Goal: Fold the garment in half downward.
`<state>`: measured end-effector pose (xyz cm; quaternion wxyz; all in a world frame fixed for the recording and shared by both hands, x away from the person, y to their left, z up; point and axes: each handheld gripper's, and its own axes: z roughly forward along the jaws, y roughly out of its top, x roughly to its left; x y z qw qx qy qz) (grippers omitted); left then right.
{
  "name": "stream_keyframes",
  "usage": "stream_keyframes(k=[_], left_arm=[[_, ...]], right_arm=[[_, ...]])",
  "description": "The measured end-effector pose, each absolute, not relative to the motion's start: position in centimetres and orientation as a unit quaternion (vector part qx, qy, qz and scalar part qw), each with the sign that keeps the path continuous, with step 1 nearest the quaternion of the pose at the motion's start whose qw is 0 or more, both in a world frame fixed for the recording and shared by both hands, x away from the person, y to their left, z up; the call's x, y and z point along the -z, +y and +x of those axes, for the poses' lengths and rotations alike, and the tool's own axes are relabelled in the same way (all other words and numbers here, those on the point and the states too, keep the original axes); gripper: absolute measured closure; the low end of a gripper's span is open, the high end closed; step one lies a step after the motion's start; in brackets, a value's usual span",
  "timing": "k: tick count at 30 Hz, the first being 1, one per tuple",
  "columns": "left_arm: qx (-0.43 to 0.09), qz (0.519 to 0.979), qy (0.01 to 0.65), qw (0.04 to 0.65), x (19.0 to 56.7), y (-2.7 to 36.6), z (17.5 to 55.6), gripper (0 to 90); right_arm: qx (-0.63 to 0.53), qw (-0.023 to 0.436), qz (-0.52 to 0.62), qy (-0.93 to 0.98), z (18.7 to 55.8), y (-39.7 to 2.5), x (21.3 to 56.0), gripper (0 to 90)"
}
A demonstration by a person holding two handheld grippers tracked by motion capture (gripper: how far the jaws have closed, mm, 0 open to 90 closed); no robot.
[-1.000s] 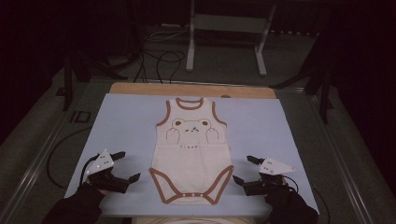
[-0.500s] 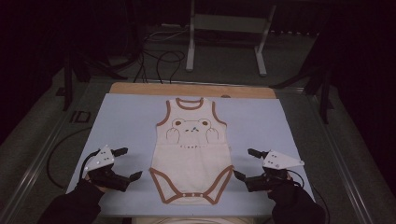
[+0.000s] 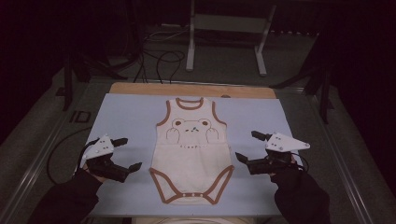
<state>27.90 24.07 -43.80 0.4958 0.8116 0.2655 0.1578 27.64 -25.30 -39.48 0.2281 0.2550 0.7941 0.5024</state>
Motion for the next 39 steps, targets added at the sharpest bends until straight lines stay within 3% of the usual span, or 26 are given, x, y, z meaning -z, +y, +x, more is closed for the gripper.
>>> stream_keyframes(k=[17, 39], left_arm=[[-0.155, 0.814, 0.271, 0.489, 42.4, 22.7, 30.5, 0.0], [-0.124, 0.840, 0.298, 0.436, 46.2, 19.5, 34.6, 0.0]], right_arm=[[-0.498, 0.217, 0.255, 0.800, 31.7, -23.8, 38.2, 9.9], [-0.458, 0.174, 0.284, 0.824, 36.2, -21.6, 43.8, 9.9]])
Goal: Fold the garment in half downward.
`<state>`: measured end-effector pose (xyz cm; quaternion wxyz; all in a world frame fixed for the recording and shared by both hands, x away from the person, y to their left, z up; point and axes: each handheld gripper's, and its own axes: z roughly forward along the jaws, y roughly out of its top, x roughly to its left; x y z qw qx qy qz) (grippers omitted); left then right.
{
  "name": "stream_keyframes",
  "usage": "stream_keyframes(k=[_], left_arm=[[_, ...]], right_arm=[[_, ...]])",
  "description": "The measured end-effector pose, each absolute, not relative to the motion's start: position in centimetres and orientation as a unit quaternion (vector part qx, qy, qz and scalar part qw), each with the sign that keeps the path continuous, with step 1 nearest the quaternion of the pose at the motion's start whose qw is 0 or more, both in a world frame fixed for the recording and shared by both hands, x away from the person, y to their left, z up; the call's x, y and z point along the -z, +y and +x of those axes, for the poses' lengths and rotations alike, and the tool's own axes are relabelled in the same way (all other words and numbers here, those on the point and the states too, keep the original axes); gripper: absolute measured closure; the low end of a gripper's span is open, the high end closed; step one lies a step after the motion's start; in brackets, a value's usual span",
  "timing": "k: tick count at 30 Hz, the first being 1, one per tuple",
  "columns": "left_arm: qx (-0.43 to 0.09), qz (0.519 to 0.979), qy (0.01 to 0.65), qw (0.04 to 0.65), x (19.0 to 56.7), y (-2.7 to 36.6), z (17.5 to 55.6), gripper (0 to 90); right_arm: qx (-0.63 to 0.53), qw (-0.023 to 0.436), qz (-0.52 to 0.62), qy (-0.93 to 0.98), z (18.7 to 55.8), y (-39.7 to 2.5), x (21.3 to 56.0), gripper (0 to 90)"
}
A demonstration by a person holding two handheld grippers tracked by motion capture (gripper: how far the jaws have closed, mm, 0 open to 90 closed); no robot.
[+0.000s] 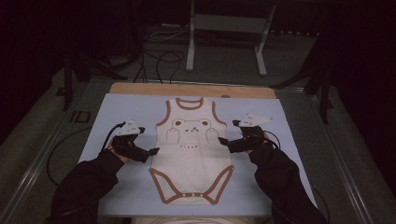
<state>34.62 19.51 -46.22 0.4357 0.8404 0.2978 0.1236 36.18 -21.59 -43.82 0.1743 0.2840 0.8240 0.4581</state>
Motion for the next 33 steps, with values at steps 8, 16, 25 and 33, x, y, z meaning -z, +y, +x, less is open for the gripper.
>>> stream_keyframes(k=[8, 16, 25, 33], left_arm=[[-0.113, 0.842, 0.312, 0.425, 47.3, 19.0, 35.7, 0.0], [-0.108, 0.849, 0.326, 0.402, 49.1, 18.4, 37.0, 0.0], [-0.102, 0.861, 0.341, 0.363, 50.9, 17.4, 38.0, 0.1], [-0.104, 0.868, 0.343, 0.344, 51.7, 17.1, 38.4, 6.7]], right_arm=[[-0.442, 0.164, 0.301, 0.829, 37.2, -22.1, 45.9, 9.9], [-0.413, 0.142, 0.319, 0.841, 38.2, -22.0, 48.3, 9.9], [-0.385, 0.126, 0.339, 0.849, 39.1, -21.8, 49.9, 19.6], [-0.364, 0.130, 0.359, 0.850, 39.7, -21.7, 51.0, 41.0]])
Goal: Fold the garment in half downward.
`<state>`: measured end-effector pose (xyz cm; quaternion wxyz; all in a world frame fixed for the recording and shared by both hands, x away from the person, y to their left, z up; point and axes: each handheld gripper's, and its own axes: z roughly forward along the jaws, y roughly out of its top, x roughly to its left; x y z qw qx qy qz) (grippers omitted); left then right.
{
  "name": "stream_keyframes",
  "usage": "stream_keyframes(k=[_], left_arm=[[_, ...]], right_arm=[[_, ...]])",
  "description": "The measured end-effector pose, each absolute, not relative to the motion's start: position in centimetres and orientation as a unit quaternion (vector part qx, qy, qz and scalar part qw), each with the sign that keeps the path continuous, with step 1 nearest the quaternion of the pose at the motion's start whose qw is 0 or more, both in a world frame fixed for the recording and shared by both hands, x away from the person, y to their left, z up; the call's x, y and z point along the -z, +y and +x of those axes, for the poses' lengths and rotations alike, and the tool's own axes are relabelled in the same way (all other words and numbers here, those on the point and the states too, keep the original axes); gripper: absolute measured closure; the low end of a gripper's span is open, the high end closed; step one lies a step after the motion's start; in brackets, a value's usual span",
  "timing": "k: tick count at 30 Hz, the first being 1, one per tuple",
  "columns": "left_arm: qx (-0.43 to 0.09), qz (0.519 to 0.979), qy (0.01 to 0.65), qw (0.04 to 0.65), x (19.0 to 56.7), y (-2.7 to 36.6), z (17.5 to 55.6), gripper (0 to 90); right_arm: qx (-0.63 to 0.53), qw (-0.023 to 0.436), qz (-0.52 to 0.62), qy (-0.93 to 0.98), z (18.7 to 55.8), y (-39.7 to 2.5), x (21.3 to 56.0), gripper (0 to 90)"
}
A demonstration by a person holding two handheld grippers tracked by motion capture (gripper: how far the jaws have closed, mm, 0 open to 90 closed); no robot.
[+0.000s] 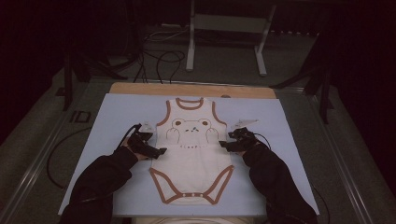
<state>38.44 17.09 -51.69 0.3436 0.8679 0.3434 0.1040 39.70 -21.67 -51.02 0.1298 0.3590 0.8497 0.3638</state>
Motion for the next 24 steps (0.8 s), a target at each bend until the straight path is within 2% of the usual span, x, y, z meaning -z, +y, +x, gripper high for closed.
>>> stream_keyframes(k=[3, 4, 9, 14, 19, 20, 21, 22, 24], left_arm=[[-0.104, 0.868, 0.347, 0.340, 51.9, 17.1, 38.6, 8.5], [-0.111, 0.868, 0.350, 0.333, 52.0, 17.0, 38.7, 9.0], [-0.111, 0.865, 0.358, 0.333, 52.1, 16.8, 39.0, 17.6], [-0.120, 0.855, 0.377, 0.336, 52.0, 16.9, 39.5, 37.3], [-0.126, 0.852, 0.384, 0.332, 51.9, 16.7, 39.4, 49.0], [-0.124, 0.849, 0.392, 0.332, 51.9, 16.7, 39.6, 51.9], [-0.124, 0.849, 0.392, 0.332, 51.9, 16.7, 39.6, 54.1], [-0.126, 0.846, 0.401, 0.328, 51.8, 16.6, 39.6, 57.9], [-0.124, 0.846, 0.404, 0.324, 51.7, 16.5, 39.7, 61.7]], right_arm=[[-0.359, 0.131, 0.367, 0.848, 39.9, -21.7, 51.2, 43.3], [-0.354, 0.134, 0.374, 0.847, 40.0, -21.6, 51.4, 46.9], [-0.346, 0.136, 0.378, 0.848, 40.2, -21.4, 51.8, 53.2], [-0.337, 0.141, 0.378, 0.850, 40.3, -21.0, 52.0, 58.8], [-0.335, 0.142, 0.379, 0.851, 40.2, -20.9, 52.0, 65.7], [-0.332, 0.139, 0.378, 0.853, 40.2, -20.7, 51.9, 70.5], [-0.332, 0.139, 0.378, 0.853, 40.2, -20.7, 51.9, 70.5], [-0.330, 0.136, 0.375, 0.855, 40.2, -20.6, 51.8, 75.9], [-0.329, 0.132, 0.371, 0.858, 40.2, -20.5, 51.8, 80.1]])
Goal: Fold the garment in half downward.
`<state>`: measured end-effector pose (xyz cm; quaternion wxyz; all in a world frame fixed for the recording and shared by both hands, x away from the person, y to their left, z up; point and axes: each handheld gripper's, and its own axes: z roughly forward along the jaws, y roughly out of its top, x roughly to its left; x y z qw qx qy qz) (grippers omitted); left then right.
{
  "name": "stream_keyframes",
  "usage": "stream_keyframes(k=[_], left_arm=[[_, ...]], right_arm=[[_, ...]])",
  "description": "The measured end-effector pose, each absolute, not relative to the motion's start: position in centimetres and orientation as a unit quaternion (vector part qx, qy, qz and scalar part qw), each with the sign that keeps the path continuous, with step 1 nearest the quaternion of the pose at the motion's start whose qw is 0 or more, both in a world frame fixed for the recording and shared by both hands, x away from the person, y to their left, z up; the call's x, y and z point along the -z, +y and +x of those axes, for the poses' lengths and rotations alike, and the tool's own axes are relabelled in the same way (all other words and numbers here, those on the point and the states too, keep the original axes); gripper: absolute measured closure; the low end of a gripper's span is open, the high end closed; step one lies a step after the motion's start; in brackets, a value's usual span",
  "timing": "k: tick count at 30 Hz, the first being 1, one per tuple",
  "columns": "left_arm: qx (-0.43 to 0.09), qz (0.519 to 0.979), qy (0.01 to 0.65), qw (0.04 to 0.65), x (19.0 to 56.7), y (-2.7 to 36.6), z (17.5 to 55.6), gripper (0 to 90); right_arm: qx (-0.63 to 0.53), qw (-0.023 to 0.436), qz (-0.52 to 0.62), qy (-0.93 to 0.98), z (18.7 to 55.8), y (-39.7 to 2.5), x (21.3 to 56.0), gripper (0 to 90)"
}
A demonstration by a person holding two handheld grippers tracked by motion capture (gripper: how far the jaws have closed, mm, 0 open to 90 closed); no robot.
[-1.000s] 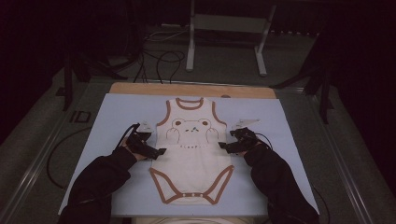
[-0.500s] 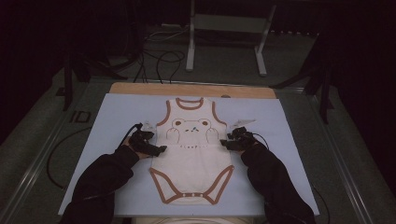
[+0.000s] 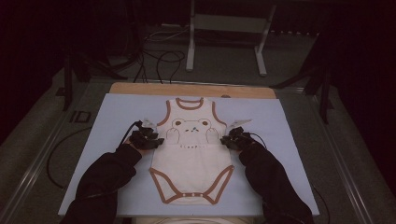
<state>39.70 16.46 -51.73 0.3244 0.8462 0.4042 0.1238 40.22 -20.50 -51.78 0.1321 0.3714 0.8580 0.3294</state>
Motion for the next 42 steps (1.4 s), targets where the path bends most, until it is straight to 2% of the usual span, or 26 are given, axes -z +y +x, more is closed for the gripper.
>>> stream_keyframes(k=[1, 2, 4, 9, 27, 42], left_arm=[[-0.124, 0.846, 0.404, 0.324, 51.7, 16.5, 39.7, 64.4], [-0.118, 0.846, 0.407, 0.322, 51.6, 16.3, 39.8, 68.4], [-0.113, 0.847, 0.409, 0.320, 51.5, 16.0, 39.8, 73.9], [-0.099, 0.854, 0.405, 0.311, 51.3, 15.5, 40.0, 87.9], [-0.103, 0.851, 0.397, 0.327, 50.1, 16.2, 39.6, 89.6], [-0.107, 0.861, 0.363, 0.340, 48.6, 16.6, 38.0, 89.5]], right_arm=[[-0.329, 0.132, 0.371, 0.858, 40.2, -20.5, 51.8, 80.1], [-0.331, 0.128, 0.372, 0.858, 40.3, -20.5, 51.8, 85.4], [-0.330, 0.126, 0.370, 0.859, 40.3, -20.4, 51.7, 88.3], [-0.329, 0.124, 0.371, 0.860, 40.3, -20.3, 51.7, 89.3], [-0.349, 0.130, 0.361, 0.855, 39.7, -20.9, 50.0, 90.0], [-0.358, 0.129, 0.345, 0.858, 38.2, -21.2, 48.8, 90.0]])
